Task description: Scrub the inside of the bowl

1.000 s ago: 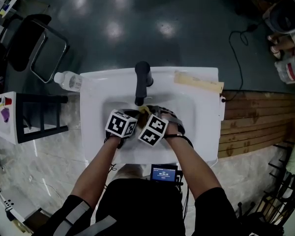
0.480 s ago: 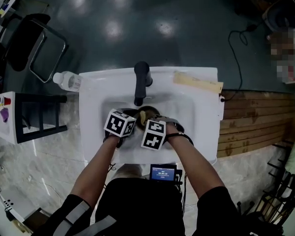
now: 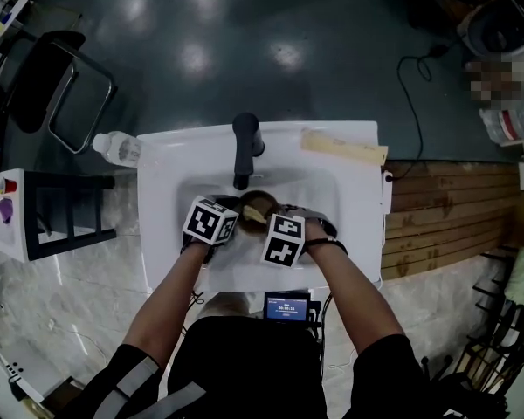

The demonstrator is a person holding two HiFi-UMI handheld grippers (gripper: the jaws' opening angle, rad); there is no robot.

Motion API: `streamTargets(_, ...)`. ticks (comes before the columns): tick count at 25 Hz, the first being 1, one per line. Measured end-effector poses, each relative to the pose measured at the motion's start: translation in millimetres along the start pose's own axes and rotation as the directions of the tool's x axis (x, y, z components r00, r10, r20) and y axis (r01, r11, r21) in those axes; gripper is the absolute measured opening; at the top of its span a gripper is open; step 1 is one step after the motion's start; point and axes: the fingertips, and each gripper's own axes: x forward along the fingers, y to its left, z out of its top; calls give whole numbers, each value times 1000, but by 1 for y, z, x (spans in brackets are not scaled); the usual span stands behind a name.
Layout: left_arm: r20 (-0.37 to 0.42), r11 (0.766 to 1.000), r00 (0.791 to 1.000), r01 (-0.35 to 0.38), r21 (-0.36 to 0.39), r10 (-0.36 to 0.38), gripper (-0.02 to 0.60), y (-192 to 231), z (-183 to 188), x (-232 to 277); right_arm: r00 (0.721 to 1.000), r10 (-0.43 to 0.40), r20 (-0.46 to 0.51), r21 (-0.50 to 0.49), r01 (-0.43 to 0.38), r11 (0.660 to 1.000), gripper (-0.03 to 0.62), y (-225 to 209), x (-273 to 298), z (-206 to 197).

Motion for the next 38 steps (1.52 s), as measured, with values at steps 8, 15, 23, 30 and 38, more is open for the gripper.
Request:
streamTargets(8, -6, 1000, 1000, -13, 9, 13, 12, 0, 2, -1, 958, -285, 31, 118, 280, 953, 40, -51, -20, -1)
streamTargets(15, 12, 1000, 1000, 20, -21, -19, 14, -2, 3, -5, 936, -297, 190, 389, 206, 898, 40, -48, -40, 7)
streamTargets(23, 145, 995, 988, 67, -76, -55, 37, -5, 17, -31, 896, -323, 304, 627, 67, 776, 40, -45, -73, 3)
streamTargets(30, 307, 997, 950, 66, -34, -52, 35, -11, 24, -83, 847, -402, 347, 710, 42, 702, 40, -27, -108, 3)
streamTargets(38, 557, 975, 802, 204, 84, -216, 3, -49, 22, -158, 765, -484, 425, 744, 10, 668, 40, 24, -166, 6)
